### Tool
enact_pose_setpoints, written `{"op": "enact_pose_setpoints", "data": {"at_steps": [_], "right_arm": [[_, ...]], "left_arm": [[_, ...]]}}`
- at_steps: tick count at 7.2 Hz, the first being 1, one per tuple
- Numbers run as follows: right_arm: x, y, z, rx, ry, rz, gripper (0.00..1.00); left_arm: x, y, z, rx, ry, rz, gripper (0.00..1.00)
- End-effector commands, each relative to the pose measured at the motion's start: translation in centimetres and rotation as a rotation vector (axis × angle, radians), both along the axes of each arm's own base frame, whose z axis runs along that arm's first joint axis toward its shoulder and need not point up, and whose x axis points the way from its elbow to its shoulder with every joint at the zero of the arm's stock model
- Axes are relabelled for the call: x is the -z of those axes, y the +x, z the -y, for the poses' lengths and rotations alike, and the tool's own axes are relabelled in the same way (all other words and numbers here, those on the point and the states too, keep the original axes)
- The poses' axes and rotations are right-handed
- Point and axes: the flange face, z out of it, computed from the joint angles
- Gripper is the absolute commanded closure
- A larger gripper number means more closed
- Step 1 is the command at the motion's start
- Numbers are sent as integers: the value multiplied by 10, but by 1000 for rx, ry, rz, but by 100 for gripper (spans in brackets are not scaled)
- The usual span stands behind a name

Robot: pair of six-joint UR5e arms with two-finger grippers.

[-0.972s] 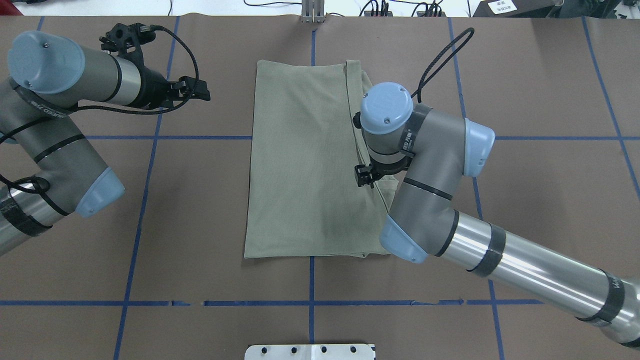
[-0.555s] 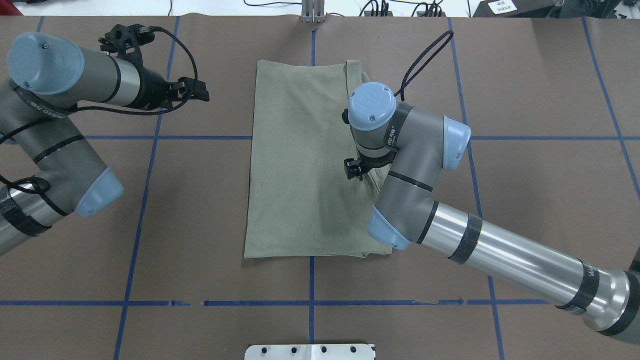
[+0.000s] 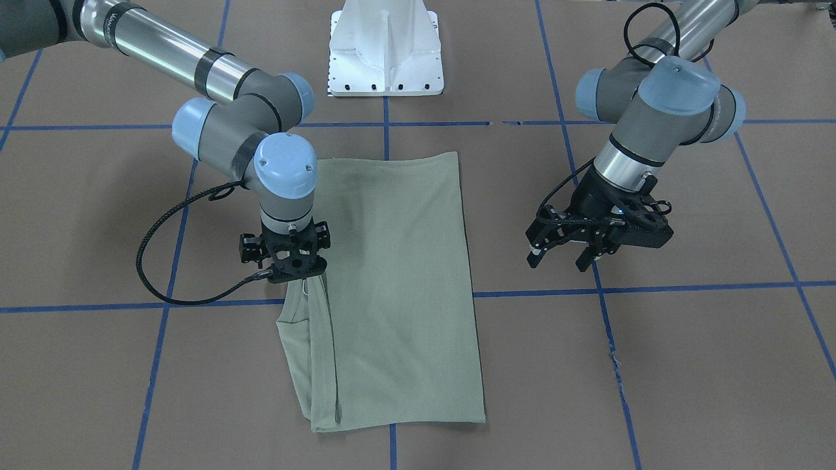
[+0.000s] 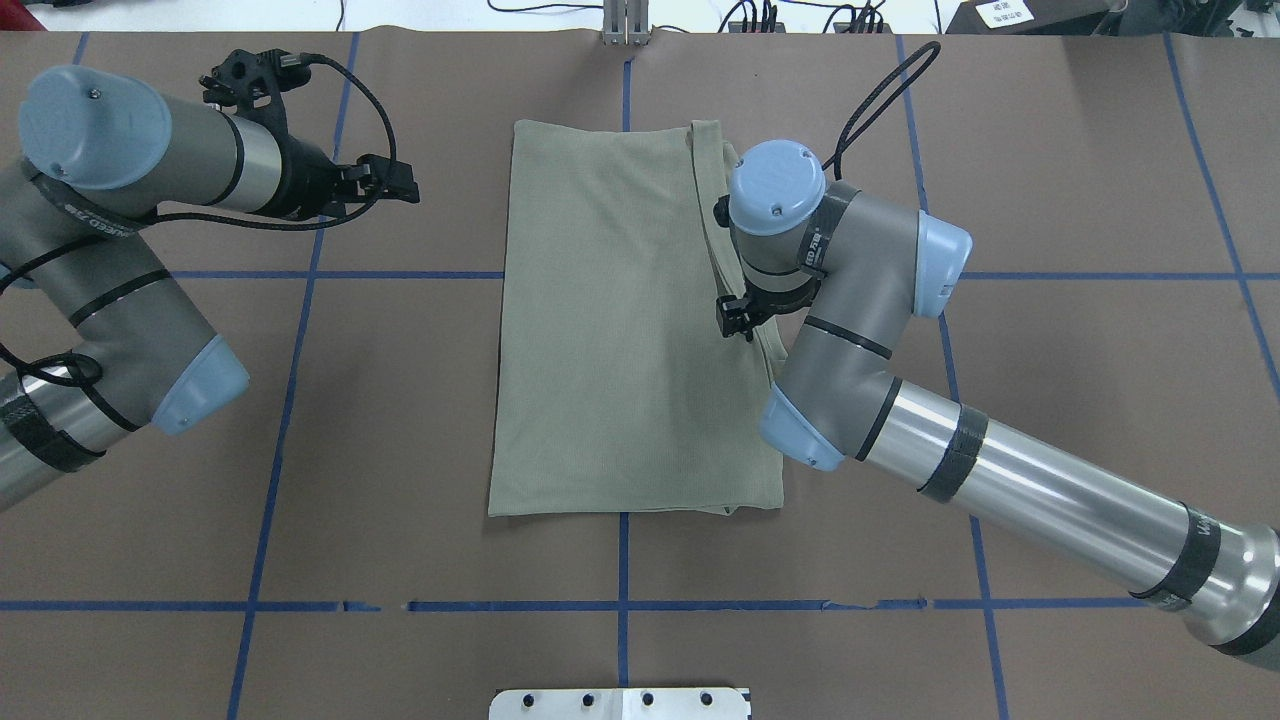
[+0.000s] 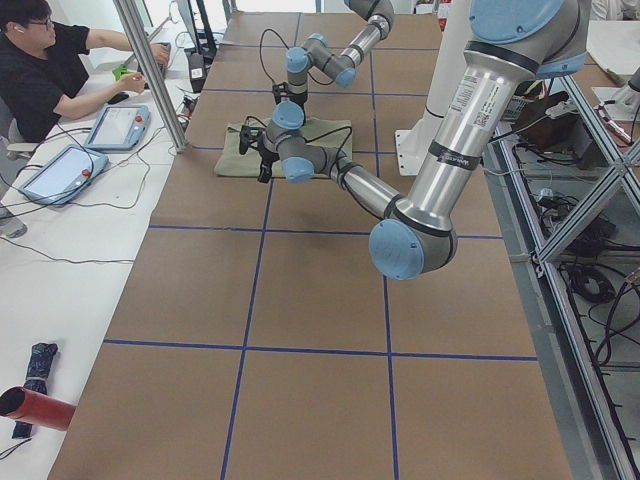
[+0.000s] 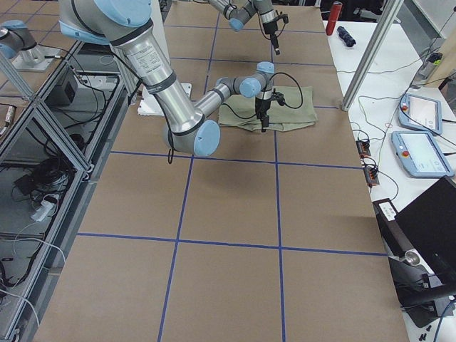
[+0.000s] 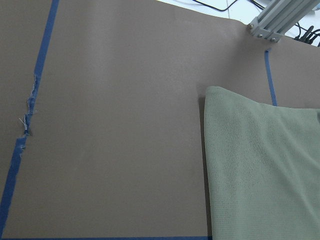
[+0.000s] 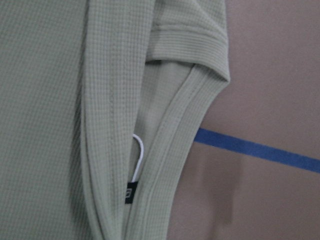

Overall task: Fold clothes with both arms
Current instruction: 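Grasp and lift the folded side edge with the right gripper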

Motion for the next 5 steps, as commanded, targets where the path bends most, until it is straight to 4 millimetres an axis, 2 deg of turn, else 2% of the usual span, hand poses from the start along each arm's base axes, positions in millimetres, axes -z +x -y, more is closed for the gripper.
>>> {"op": "enact_pose_setpoints", "data": {"at_steps": [1, 3, 5], "right_arm": [[-22, 20, 7, -10, -28, -6, 0], [9, 33, 6, -6, -19, 63, 0], [32, 30, 10, -11, 6, 95, 0]], "left_arm": [[1, 1, 0, 0, -1, -1, 0], [2, 0, 0, 0, 0, -2, 0], [9, -2, -2, 3, 3, -11, 0]]}}
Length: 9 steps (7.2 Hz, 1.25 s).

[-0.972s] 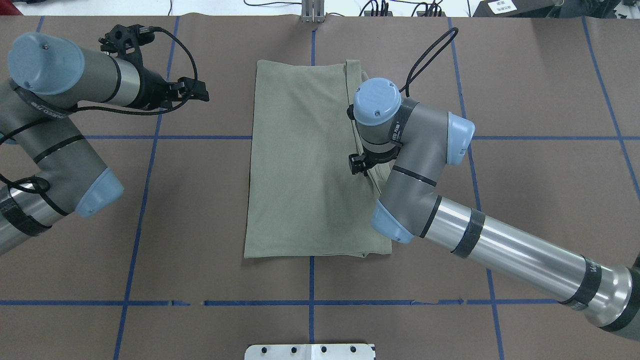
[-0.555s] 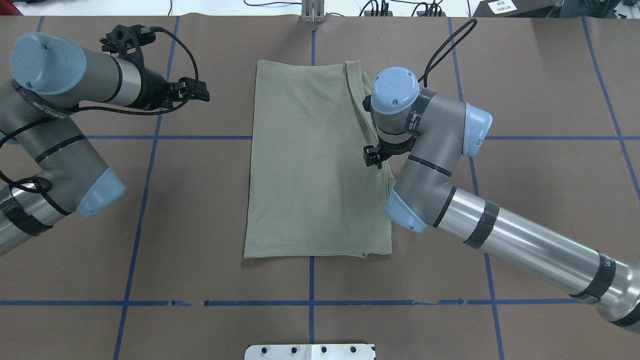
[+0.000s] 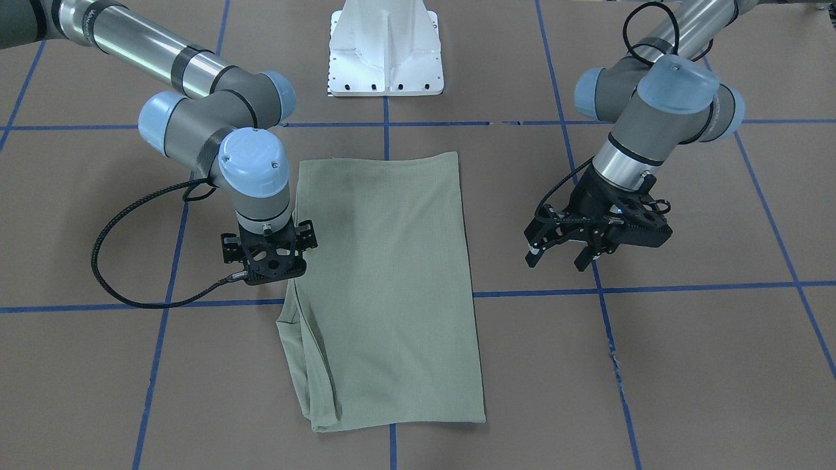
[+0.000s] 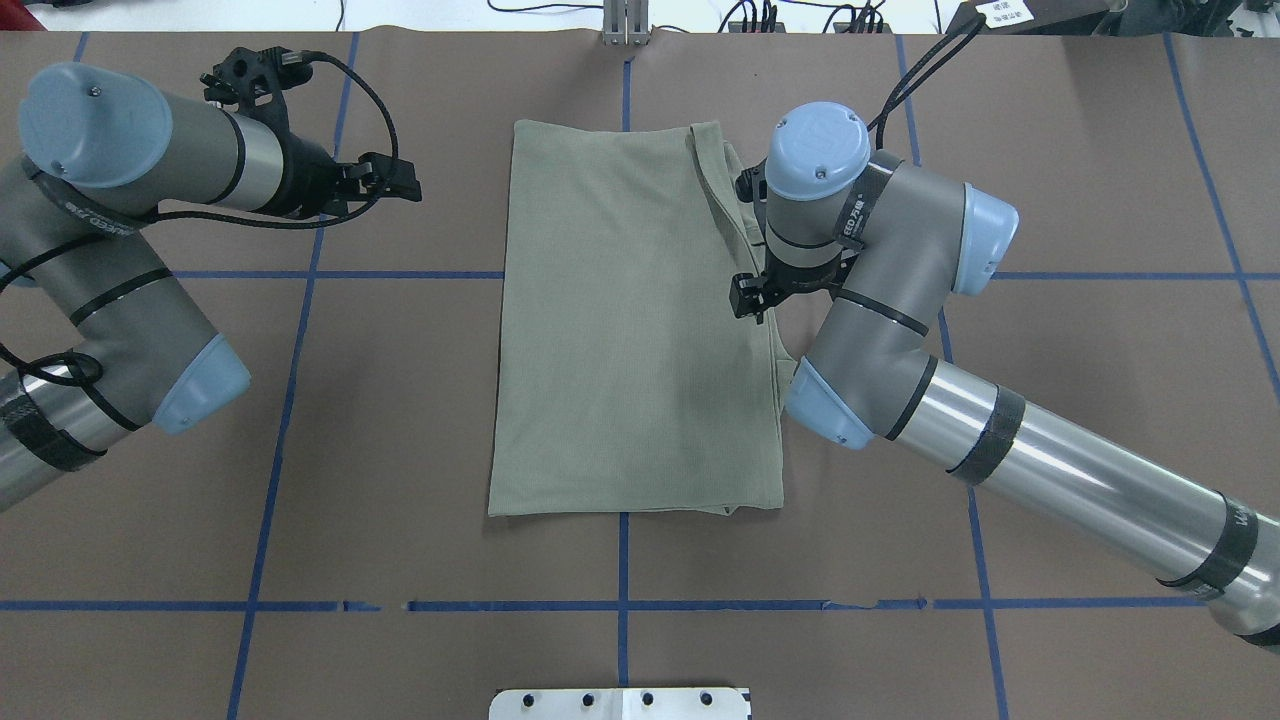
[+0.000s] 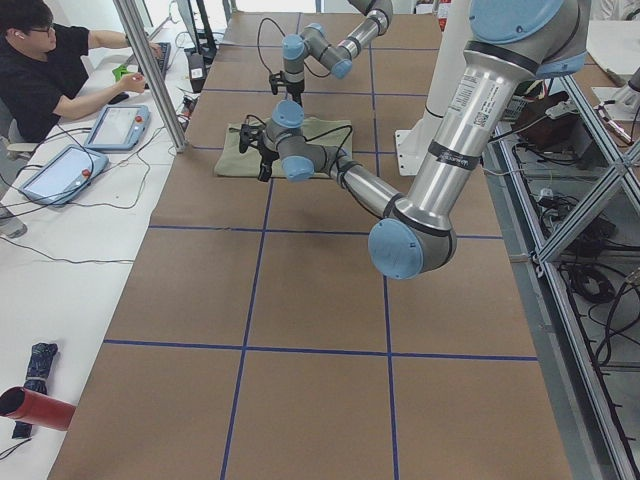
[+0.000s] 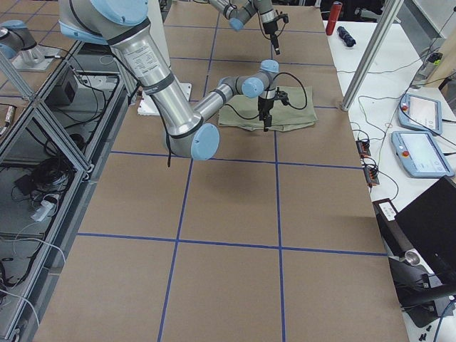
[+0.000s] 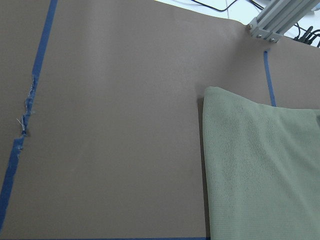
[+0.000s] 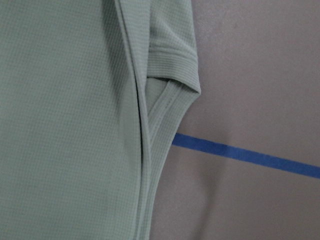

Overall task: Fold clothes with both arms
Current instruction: 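Grasp and lift the folded side edge with the right gripper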

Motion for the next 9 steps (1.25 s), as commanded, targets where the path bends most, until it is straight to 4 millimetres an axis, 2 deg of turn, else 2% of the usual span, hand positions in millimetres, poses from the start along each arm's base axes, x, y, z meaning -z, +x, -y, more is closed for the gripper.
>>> {"op": "enact_pose_setpoints", "data": {"at_steps": [1, 2, 5, 7, 9], "right_arm": [[17, -11, 12, -9, 33, 38, 0], [20, -30, 30, -10, 39, 42, 0], [-16, -20, 81, -17, 115, 7, 0], [-25, -20, 89, -23, 121, 12, 0], [-15, -22, 95, -29, 123, 16, 0]], "left_arm": [[4, -1, -1, 5, 2, -9, 0], [5, -1, -1, 8, 8, -12, 0], [27, -7, -7, 11, 39, -42, 0], [32, -9, -9, 10, 47, -50, 0], [29, -8, -9, 9, 45, -46, 0]]}}
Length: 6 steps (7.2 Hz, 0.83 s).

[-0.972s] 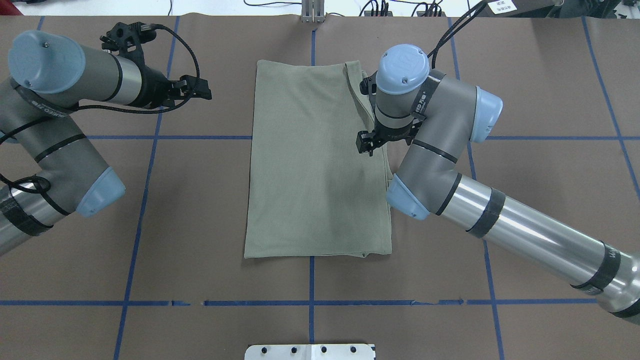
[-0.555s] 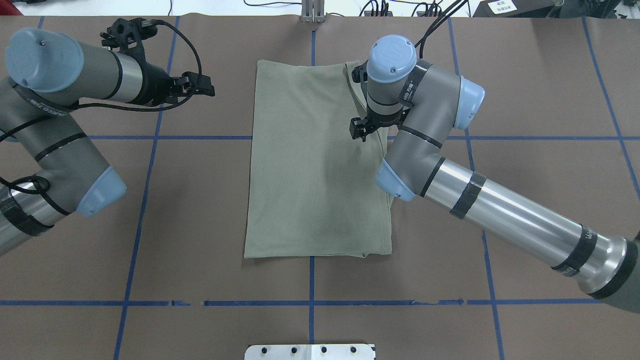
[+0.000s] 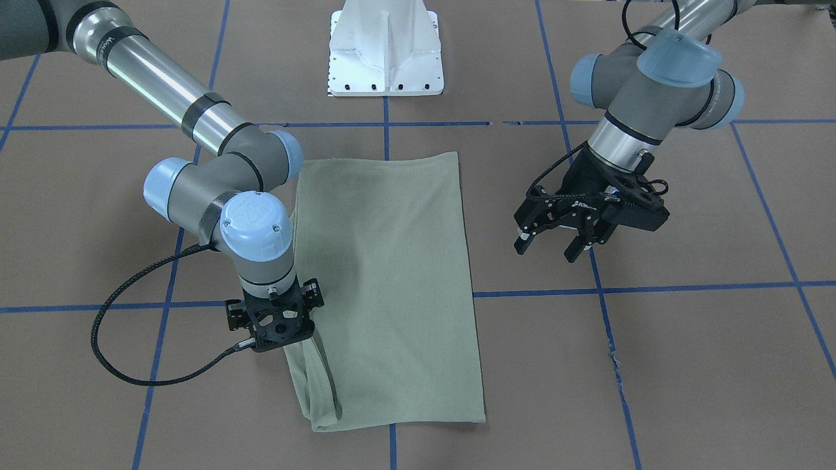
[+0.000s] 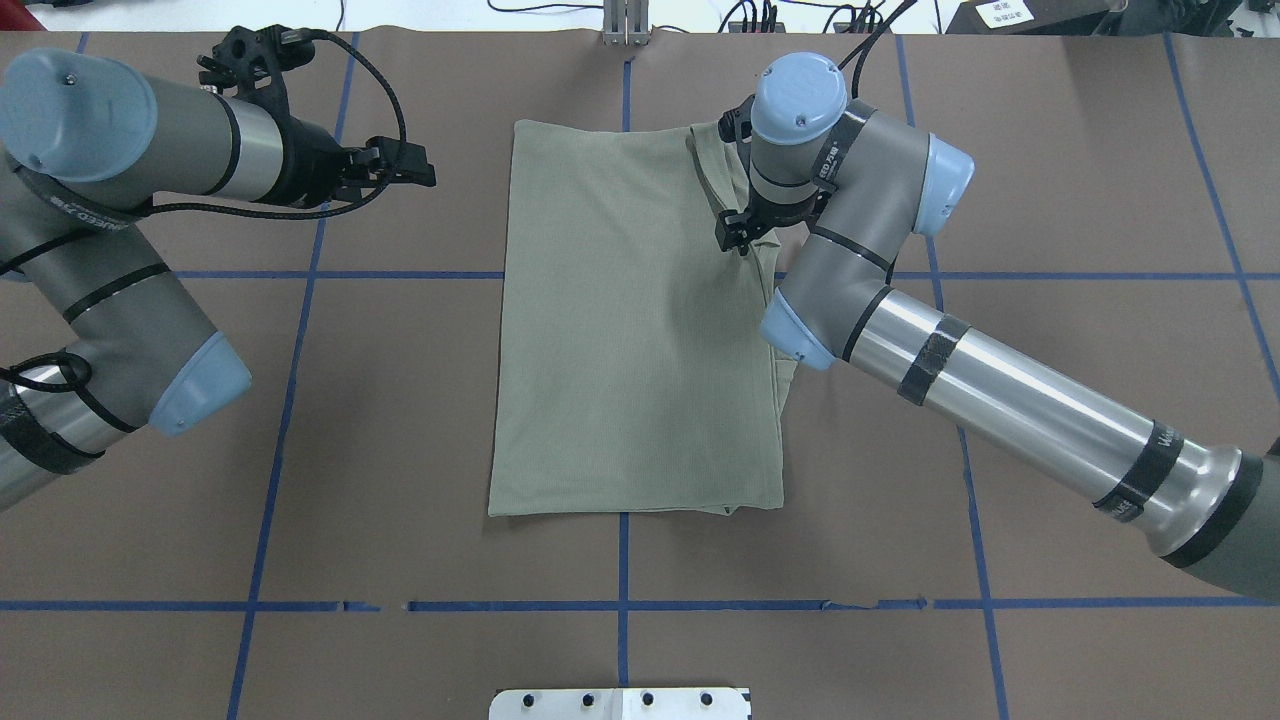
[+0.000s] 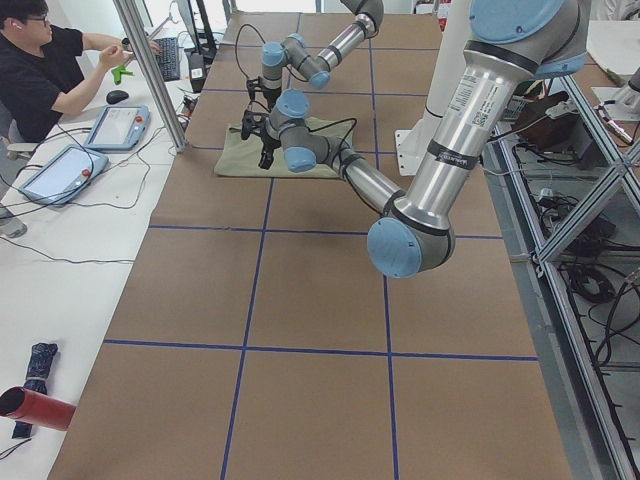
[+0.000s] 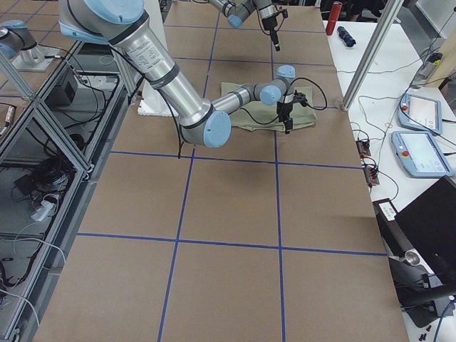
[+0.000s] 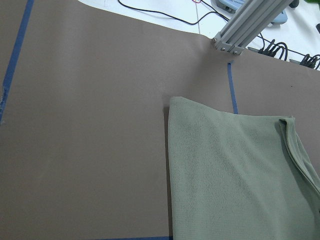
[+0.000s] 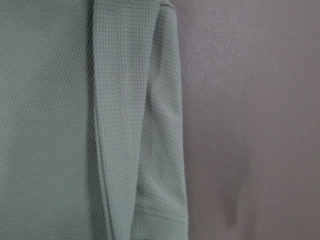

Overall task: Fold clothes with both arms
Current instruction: 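Grasp and lift the folded side edge with the right gripper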

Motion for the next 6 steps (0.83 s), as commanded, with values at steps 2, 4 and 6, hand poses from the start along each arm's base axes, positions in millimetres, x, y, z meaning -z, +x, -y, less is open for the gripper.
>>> {"op": "enact_pose_setpoints", "data": {"at_steps": [2, 4, 6], "right_arm": [[-5, 7, 12, -16, -11, -11, 0], [-23, 21, 28, -34, -35, -32, 0], [-26, 30, 36, -46, -42, -36, 0]], "left_arm": [[-1, 0, 0, 0, 0, 1, 0], [8, 2, -1, -5, 12, -9, 0], [18, 5, 1, -7, 23, -19, 0]]}}
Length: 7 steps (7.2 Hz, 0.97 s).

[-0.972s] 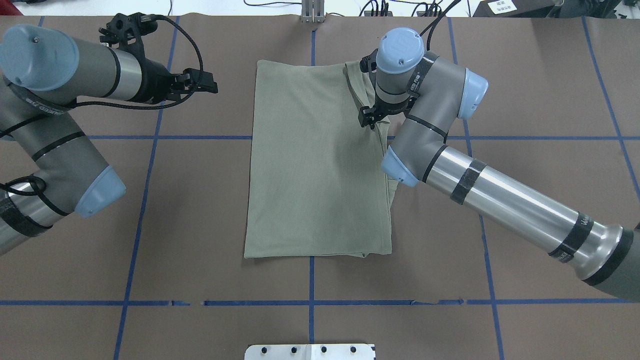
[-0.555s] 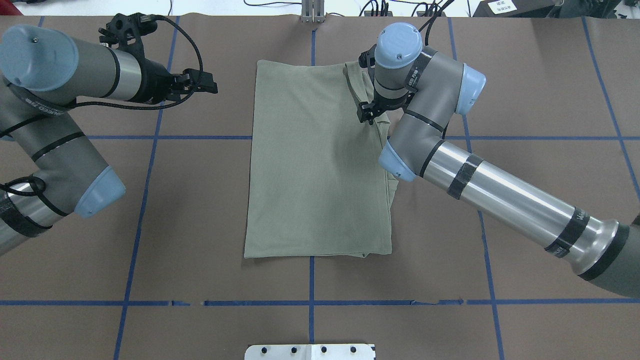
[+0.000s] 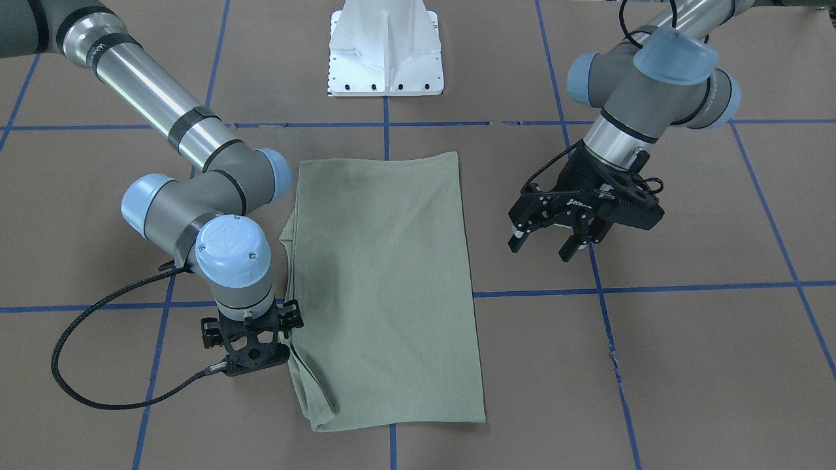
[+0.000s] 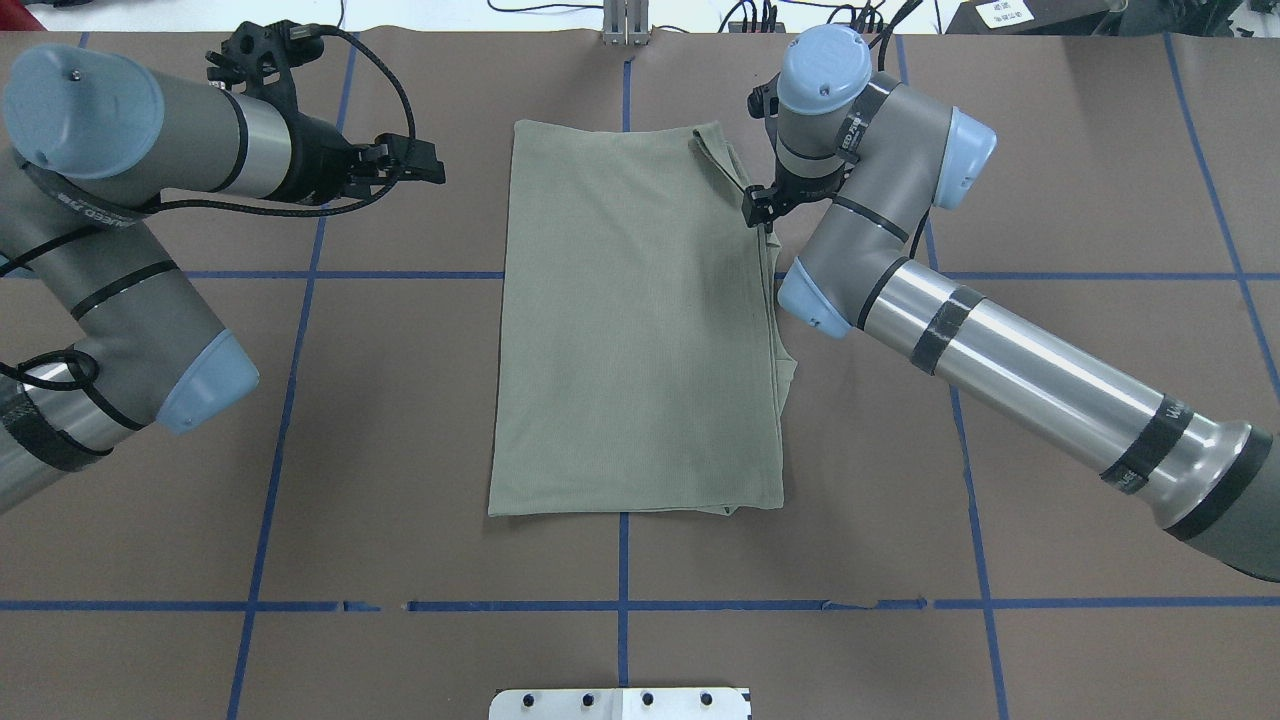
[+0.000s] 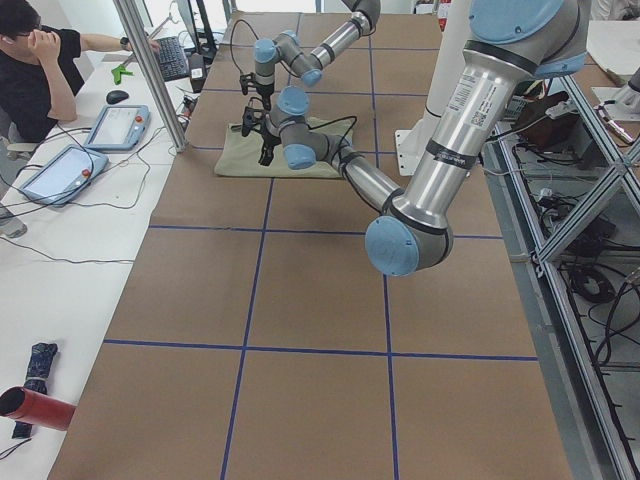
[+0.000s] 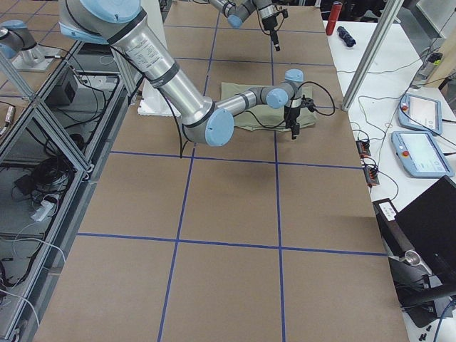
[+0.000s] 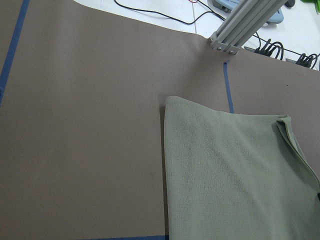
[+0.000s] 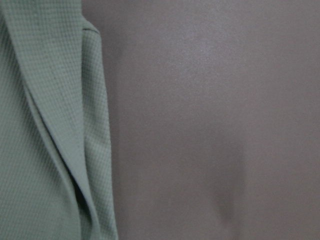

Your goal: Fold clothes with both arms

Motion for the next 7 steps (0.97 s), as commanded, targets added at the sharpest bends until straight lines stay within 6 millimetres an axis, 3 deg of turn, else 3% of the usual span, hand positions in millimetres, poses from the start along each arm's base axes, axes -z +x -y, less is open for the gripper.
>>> {"op": "enact_pose_setpoints", "data": {"at_steps": [1, 2, 3, 4, 5, 7], "right_arm": [[12, 4, 8, -11, 6, 10, 0], [34, 0, 12, -9, 25, 26, 0], [71, -14, 27, -9, 35, 36, 0], [88, -27, 39, -11, 36, 30, 0], [69, -33, 46, -15, 69, 53, 0], [59, -46, 57, -48, 120, 13, 0]], "left_arm": [[5, 1, 0, -4, 8, -4, 0], [4, 1, 0, -4, 7, -3, 0], [3, 1, 0, -5, 8, -1, 0], [1, 1, 0, -7, 7, 1, 0], [0, 0, 0, -6, 7, 3, 0], [1, 1, -1, -7, 7, 1, 0]]}}
